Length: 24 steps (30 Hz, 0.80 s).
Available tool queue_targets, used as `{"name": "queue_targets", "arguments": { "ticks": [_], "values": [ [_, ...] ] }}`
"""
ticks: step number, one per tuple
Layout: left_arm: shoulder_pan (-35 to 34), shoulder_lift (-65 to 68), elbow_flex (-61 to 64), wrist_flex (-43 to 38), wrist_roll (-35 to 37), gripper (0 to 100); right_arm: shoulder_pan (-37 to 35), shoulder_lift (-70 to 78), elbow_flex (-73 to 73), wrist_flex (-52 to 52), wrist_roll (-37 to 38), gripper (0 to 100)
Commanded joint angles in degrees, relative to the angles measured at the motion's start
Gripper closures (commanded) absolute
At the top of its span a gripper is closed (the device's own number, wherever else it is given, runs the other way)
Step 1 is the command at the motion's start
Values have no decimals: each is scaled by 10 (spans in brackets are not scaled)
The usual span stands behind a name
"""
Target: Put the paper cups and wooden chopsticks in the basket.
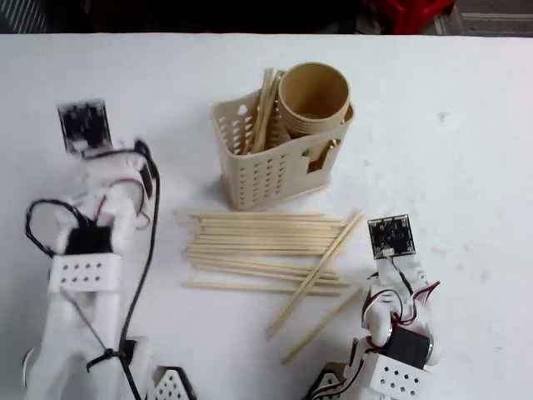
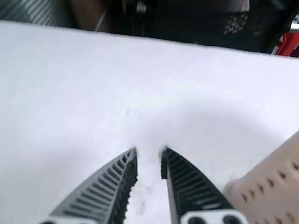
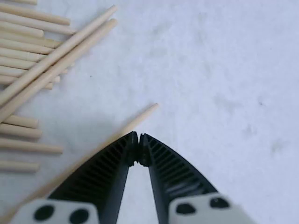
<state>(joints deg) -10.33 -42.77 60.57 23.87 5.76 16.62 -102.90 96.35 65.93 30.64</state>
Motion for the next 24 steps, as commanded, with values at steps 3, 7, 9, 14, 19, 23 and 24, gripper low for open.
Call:
{"name": "queue_targets", "arguments": {
  "ticks": [3,7,9,14,19,23,24],
  "values": [
    [-22,-12,109,-196,6,895,-43,-4,5,-7,-9,981],
    [-22,-12,118,-214,-33,897,-82,-4,5,56,-10,981],
    [-22,-12,119,-214,-37,897,-104,-4,5,73,-7,981],
    [-21,-12,120,-214,-39,897,-154,-4,5,47,-6,981],
    [-19,-12,121,-214,-40,897,-182,-4,-23,-66,-5,981],
    [-5,-12,123,-213,-41,897,-184,-3,-89,-62,-11,981],
    [-5,-12,123,-213,-41,897,-184,-3,-103,-58,-13,981]
  ]
}}
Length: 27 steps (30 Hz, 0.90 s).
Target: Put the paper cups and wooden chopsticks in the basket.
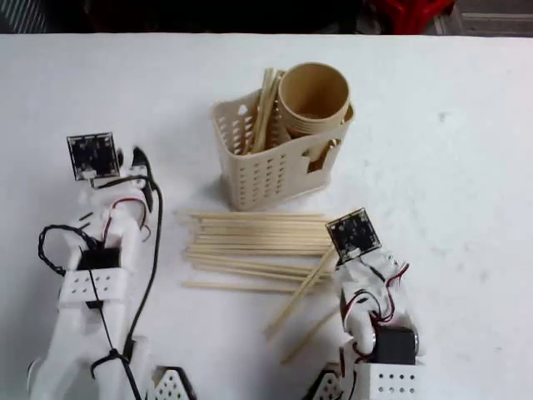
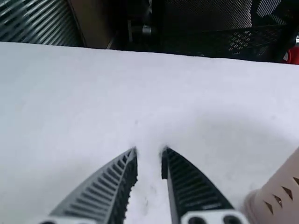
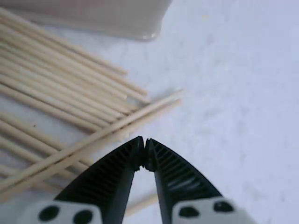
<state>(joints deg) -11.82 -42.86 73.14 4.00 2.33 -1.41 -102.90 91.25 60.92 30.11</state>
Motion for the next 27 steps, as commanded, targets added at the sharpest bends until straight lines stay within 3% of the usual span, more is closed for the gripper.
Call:
{"name": "queue_targets", "arguments": {
  "ticks": [1,6,9,14,18,21,27],
  "values": [
    [10,-11,-3,-14,-7,897,-5,-3,-64,-3,-21,981],
    [10,-11,-3,-14,-7,897,-15,22,-100,-5,-76,959],
    [10,-11,-3,-14,-7,897,-65,97,-121,-14,-98,898],
    [10,-11,-2,-13,-7,898,-117,307,-207,-47,-166,874],
    [10,-11,1,-13,-8,898,-122,497,-259,-87,-202,861],
    [10,-11,1,-14,-8,898,-116,631,-298,-103,-233,795],
    [10,-11,1,-14,-8,898,-116,830,-404,-65,-316,755]
  ]
}}
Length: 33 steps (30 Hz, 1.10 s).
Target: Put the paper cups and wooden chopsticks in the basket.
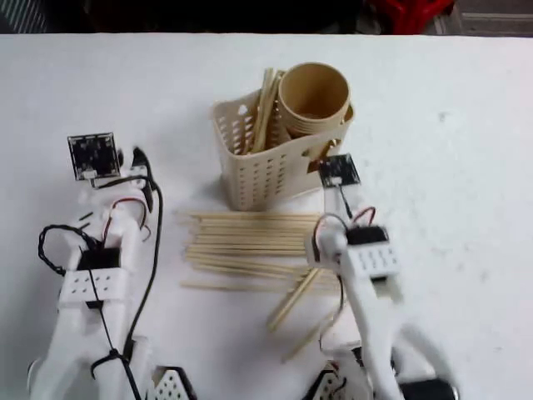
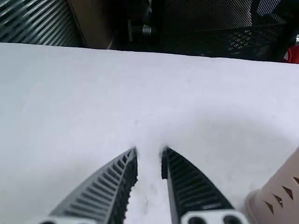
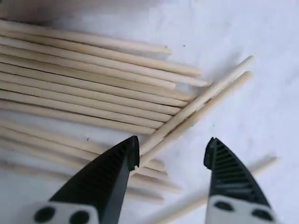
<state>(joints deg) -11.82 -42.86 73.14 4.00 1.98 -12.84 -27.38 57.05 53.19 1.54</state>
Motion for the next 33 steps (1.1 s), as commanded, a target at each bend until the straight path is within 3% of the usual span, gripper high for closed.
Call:
{"name": "queue_targets", "arguments": {
  "ticks": [1,8,11,17,33],
  "values": [
    [11,-11,1,-14,-4,898,-2,98,-75,14,-34,755],
    [11,-11,1,-14,-4,898,0,190,-117,9,-67,755],
    [11,-11,1,-14,-4,898,12,190,-117,9,-67,767],
    [11,-11,1,-14,-4,898,47,190,-118,9,-95,890],
    [11,-11,2,-14,-4,898,103,105,-128,13,-94,934]
  ]
}}
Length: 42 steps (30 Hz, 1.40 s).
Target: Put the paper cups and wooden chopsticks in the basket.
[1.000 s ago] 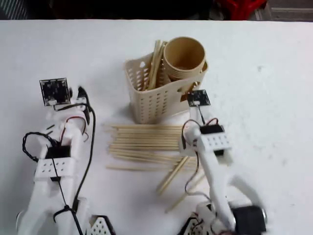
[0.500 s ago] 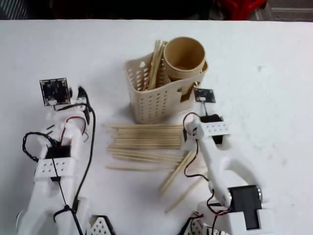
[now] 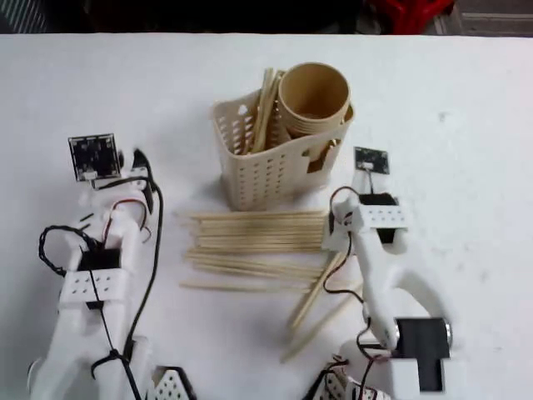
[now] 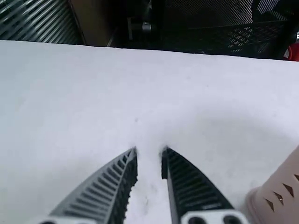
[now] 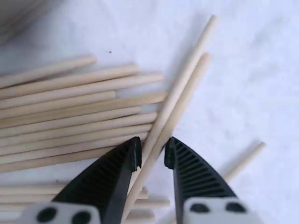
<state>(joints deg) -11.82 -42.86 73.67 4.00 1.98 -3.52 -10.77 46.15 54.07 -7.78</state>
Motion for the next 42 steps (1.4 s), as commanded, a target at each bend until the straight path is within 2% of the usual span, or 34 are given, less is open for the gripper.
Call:
{"name": "queue_targets", "arguments": {
  "ticks": [1,9,13,16,21,31,42],
  "values": [
    [11,-11,-4,-14,-4,898,10,-74,-18,4,-1,941],
    [11,-11,-3,-14,-4,898,6,-173,27,10,0,933],
    [11,-11,-3,-14,-4,898,7,-168,46,20,-1,816],
    [11,-11,-3,-14,-4,898,5,-139,50,20,-1,803],
    [11,-11,-3,-14,-4,898,6,-72,47,-17,-1,849],
    [11,-11,-3,-14,-4,898,5,-40,47,-40,-2,862],
    [11,-11,-3,-14,-4,898,10,-45,49,-73,0,983]
  ]
}}
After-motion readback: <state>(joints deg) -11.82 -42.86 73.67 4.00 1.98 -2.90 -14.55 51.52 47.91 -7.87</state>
